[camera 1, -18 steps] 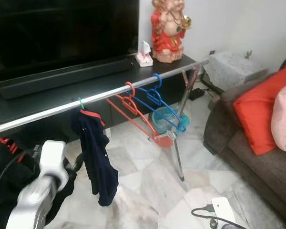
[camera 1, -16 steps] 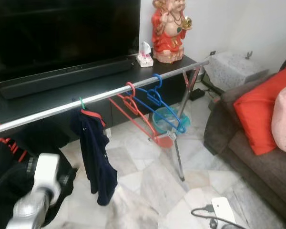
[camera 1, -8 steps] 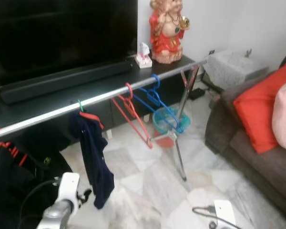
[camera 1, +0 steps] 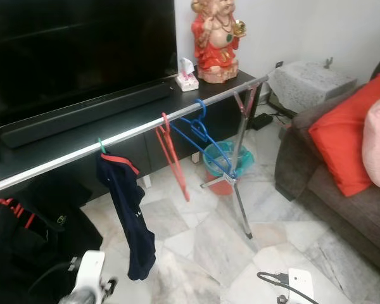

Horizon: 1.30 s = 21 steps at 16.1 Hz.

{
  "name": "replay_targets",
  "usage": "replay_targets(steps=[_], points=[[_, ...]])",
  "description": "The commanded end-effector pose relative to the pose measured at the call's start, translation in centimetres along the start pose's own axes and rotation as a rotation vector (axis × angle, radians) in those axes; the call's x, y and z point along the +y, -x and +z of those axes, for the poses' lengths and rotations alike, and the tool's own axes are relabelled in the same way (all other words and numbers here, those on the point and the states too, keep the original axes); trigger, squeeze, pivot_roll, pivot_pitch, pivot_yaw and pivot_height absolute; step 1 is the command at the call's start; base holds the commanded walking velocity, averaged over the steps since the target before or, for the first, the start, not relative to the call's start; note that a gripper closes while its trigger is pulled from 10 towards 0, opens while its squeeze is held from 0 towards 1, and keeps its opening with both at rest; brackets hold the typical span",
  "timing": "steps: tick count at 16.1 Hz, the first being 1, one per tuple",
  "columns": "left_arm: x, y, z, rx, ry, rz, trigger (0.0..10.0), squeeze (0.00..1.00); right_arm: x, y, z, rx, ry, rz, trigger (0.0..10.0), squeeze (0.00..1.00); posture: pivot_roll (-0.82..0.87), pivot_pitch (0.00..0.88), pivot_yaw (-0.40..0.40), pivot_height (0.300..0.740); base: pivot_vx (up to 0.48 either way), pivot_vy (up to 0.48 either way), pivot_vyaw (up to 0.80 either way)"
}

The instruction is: Hang hanger

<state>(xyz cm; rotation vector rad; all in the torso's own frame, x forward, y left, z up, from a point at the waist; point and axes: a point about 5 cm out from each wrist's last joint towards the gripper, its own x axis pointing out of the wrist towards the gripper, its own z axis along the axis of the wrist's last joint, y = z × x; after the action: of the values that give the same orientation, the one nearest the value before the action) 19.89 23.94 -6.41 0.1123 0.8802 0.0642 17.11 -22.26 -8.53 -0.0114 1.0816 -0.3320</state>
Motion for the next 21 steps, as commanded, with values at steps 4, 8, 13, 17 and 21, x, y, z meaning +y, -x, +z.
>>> replay_targets(steps=[4,8,13,17,21], points=[[3.3,2.1,-5.6,0.129,0.02,0.064,10.0,0.0,0.2,0.0,0.0,-0.003,-0.024,-0.002,10.0,0.0,0.04,0.0,0.042,0.732,0.0,0.0,0.0],[3.6,2.4,-6.1,0.136,0.006,0.049,10.0,0.0,0.3,0.0,0.0,-0.008,-0.025,0.003,10.0,0.0,0.05,0.0,0.045,0.732,0.0,0.0,0.0],[2.4,1.6,-4.6,0.096,0.009,0.026,10.0,0.0,0.4,0.0,-0.1,-0.003,-0.026,0.003,10.0,0.0,0.04,0.0,0.046,0.732,0.0,0.0,0.0],[2.6,1.6,-4.3,0.092,0.012,0.026,10.0,0.0,0.4,0.0,0.0,-0.006,-0.025,0.007,10.0,0.0,0.05,0.0,0.043,0.732,0.0,0.0,0.0],[2.6,1.5,-4.2,0.093,0.009,0.023,10.0,0.0,0.4,0.0,0.0,-0.01,-0.025,0.011,10.0,0.0,0.05,0.0,0.043,0.732,0.0,0.0,0.0]])
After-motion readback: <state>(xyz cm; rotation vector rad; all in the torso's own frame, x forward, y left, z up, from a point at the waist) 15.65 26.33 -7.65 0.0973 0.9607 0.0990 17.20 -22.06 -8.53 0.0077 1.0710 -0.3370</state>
